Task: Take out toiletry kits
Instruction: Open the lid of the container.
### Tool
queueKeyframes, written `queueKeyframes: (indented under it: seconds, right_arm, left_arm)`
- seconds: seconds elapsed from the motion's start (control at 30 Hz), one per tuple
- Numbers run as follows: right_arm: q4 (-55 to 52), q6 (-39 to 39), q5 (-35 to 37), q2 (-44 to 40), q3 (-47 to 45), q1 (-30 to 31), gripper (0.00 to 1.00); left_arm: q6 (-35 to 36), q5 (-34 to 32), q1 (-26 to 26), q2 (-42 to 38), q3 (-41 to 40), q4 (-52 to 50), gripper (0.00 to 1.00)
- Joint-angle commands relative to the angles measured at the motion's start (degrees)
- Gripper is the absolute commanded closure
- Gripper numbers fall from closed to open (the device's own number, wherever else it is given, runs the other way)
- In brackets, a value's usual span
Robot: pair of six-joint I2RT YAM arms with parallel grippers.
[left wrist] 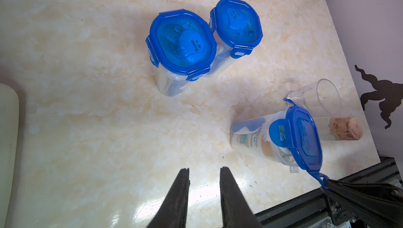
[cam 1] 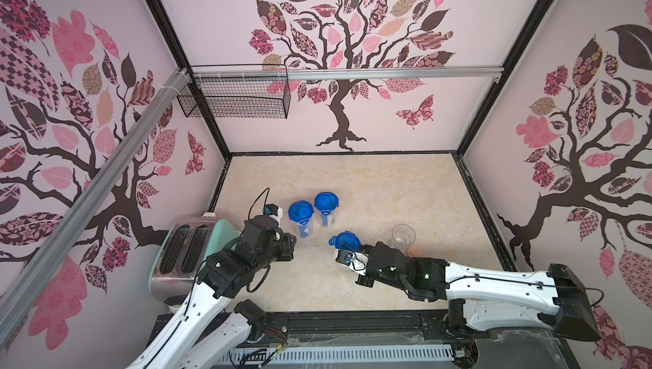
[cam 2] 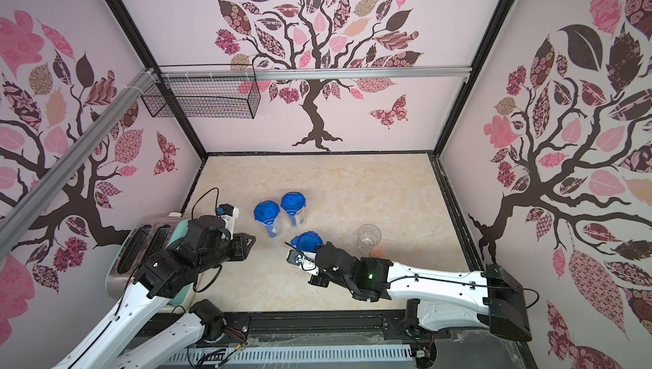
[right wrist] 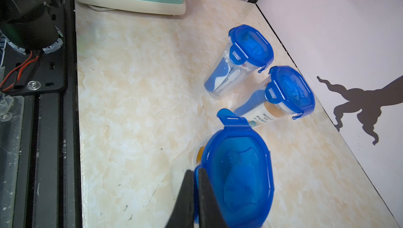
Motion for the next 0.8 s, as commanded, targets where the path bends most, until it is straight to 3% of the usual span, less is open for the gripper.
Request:
queueKeyframes:
  seconds: [0.0,0.77]
  right_arm:
    - [1.54,1.64,0.11,-1.39,-0.49,0.15,0.96]
    - [20.21,15.74,5.85,-11.78,-14.49,0.15,0.98]
  left_arm:
    - [0.54,0.19,0.22,-0.05,-0.40,0.81,0.71]
    - [0.53,0.41,0.21,0.04,-0.46,0.88,0.71]
